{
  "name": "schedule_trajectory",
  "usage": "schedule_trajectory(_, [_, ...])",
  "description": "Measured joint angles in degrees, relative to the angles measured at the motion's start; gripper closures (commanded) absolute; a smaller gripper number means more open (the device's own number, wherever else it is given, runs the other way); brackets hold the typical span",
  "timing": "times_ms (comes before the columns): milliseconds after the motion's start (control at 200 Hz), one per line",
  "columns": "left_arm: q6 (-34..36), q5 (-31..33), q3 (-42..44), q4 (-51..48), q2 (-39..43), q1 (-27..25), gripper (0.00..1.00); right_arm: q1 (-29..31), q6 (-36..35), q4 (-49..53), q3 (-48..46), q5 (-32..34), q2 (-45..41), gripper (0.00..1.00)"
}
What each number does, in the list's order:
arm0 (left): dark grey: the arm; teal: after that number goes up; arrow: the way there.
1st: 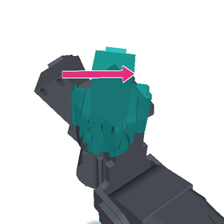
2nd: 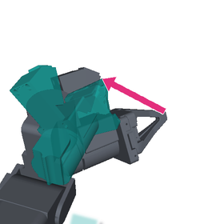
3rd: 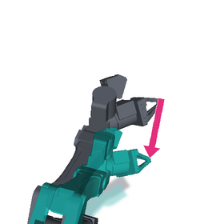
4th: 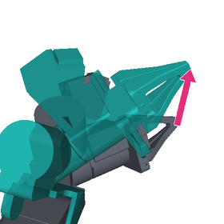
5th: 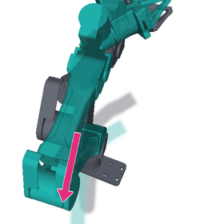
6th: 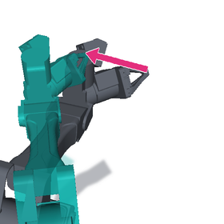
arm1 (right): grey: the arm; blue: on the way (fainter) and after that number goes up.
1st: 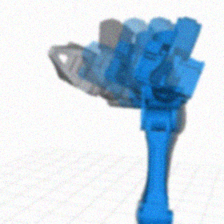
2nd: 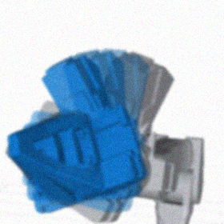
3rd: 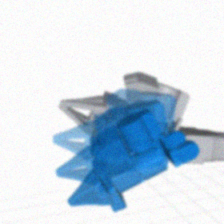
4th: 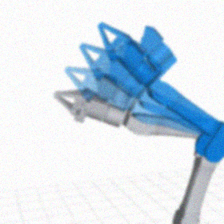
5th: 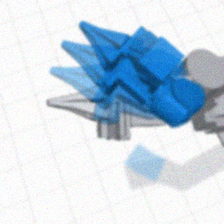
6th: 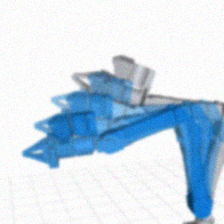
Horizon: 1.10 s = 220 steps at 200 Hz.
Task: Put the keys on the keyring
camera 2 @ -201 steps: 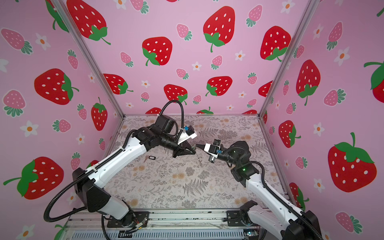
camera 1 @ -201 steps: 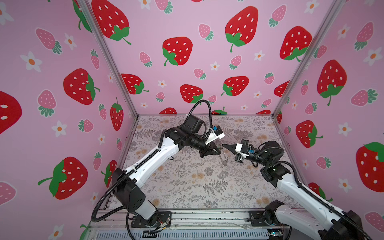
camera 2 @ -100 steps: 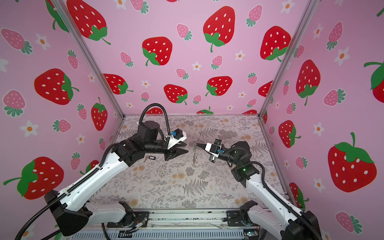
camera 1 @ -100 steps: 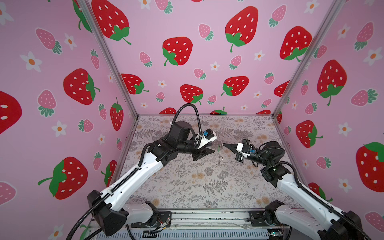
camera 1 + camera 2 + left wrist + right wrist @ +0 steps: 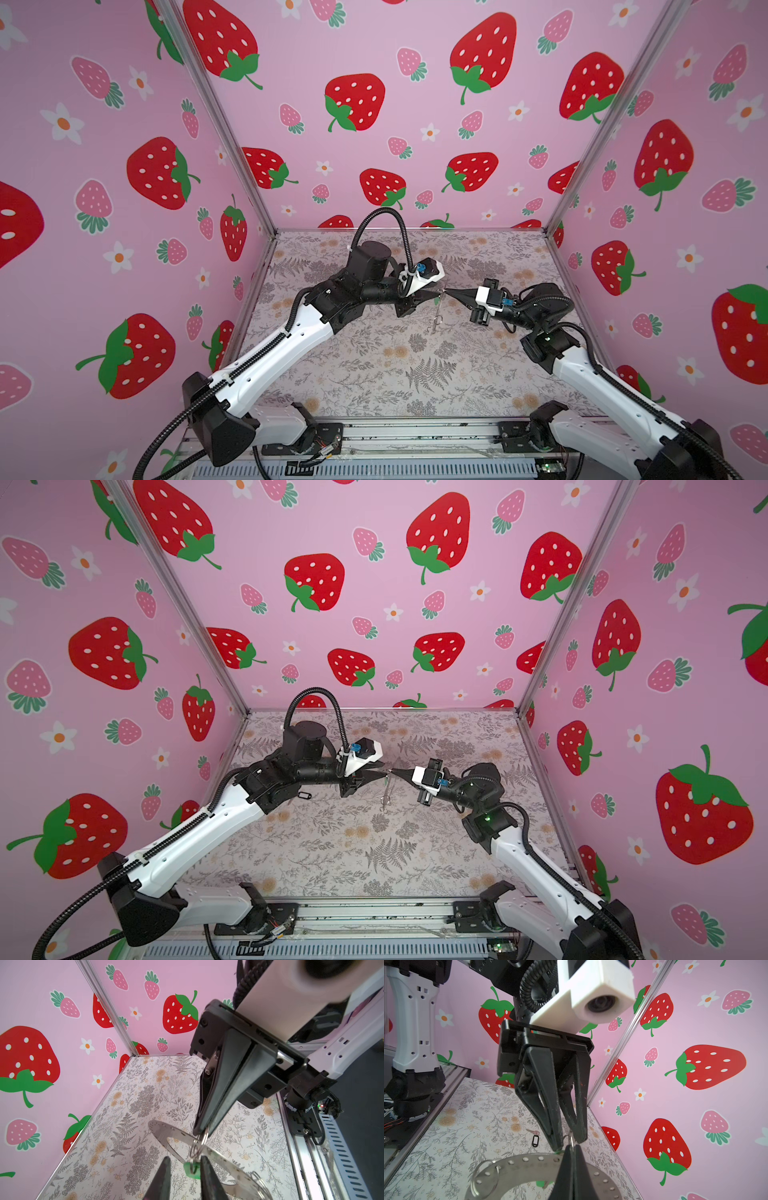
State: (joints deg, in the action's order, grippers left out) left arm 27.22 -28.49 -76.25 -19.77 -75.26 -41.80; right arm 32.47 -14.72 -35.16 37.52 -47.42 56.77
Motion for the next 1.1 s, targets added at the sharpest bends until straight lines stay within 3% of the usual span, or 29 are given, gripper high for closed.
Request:
schedule_trajectory(375, [0.0, -2.69, 0.0, 0.31, -0.02, -0.11, 0.82, 0.0, 0.2, -0.46, 0.0, -1.07, 0.59, 1.0])
schedule_trajectory(555, [0.15, -3.61, 0.0, 0.0, -0.26, -0.11, 0.89, 0.0, 0.85, -1.09, 0.0, -1.27, 0.7, 1.0])
schedule_trajectory(625, [0.37, -3.65, -0.11, -0.48, -0.35, -0.09, 1.0, 0.0, 1.29, -1.25, 0.0, -1.42, 0.9, 1.0])
schedule_trajectory(695, [1.55, -3.61, -0.17, -0.9, -0.42, -0.04, 1.0, -0.02, 2.03, -1.25, 0.0, -1.66, 1.07, 1.0])
schedule_trajectory(845, [1.53, -3.41, -0.83, -2.47, -0.63, -0.11, 1.0, 0.0, 2.01, -1.33, 0.0, -1.05, 1.29, 0.68])
schedule_trajectory(940, [1.7, -2.03, -2.73, -5.16, -1.4, -0.48, 1.0, -0.02, 1.11, -0.61, 0.02, 1.79, 1.11, 0.65])
schedule_trajectory(1101, [3.26, 5.73, -10.43, -13.16, -5.03, -2.99, 1.0, -0.02, -1.4, 2.21, 0.02, 6.38, 0.15, 0.68])
